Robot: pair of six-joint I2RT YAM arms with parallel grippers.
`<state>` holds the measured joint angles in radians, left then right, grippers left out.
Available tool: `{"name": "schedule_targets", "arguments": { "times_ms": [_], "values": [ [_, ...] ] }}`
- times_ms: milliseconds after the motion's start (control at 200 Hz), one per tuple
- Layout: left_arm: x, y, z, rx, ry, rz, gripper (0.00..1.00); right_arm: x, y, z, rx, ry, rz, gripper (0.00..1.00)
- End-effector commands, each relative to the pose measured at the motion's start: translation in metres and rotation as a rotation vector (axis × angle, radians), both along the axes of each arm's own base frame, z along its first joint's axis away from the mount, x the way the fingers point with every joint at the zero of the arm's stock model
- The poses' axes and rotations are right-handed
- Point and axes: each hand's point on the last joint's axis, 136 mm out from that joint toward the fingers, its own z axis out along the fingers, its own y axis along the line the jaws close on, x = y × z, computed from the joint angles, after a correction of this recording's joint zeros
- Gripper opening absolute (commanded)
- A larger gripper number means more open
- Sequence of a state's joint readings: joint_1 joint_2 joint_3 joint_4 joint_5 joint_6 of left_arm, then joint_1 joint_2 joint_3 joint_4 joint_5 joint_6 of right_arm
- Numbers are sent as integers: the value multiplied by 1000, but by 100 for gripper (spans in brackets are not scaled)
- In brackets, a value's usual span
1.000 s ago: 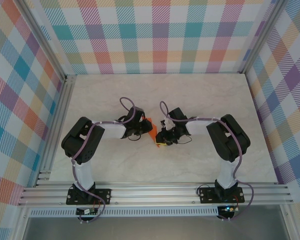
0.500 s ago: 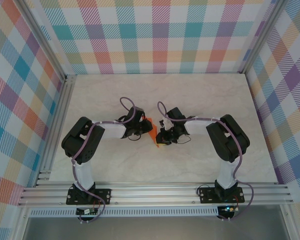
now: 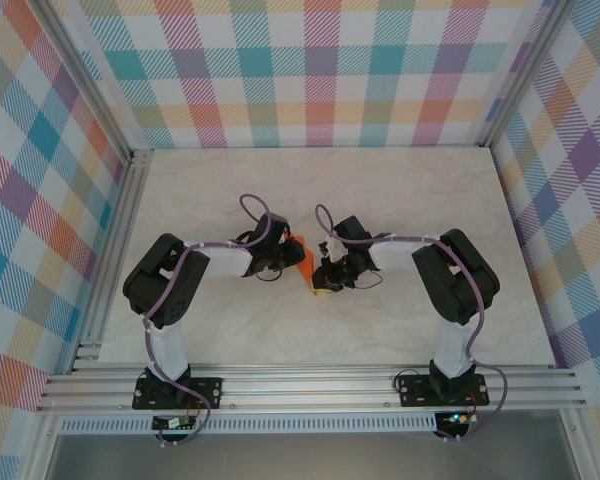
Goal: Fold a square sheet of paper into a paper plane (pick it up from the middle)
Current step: Fold the wing for the fifth time at the center of the table.
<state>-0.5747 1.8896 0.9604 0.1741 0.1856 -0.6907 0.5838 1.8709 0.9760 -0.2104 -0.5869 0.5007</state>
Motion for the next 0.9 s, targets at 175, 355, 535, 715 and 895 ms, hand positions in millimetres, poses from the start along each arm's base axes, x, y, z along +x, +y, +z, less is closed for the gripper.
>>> {"name": "schedule_targets", "arguments": {
  "times_ms": [175, 355, 535, 715, 895],
  "values": [
    [-11, 18, -42, 115, 78, 29, 20, -24, -11, -15, -61, 70, 49, 13],
    [-12, 18, -42, 115, 81, 28, 20, 0, -4, 35, -7, -99, 20, 18],
    [-12, 18, -42, 114, 82, 26, 20, 13, 1, 35, -15, -127, 6, 16],
    [-12, 17, -42, 111, 84, 24, 20, 19, 15, 24, 22, -83, 19, 15],
    [-12, 17, -42, 111, 84, 25, 20, 17, 20, 17, 42, -48, 34, 15]
  ]
}}
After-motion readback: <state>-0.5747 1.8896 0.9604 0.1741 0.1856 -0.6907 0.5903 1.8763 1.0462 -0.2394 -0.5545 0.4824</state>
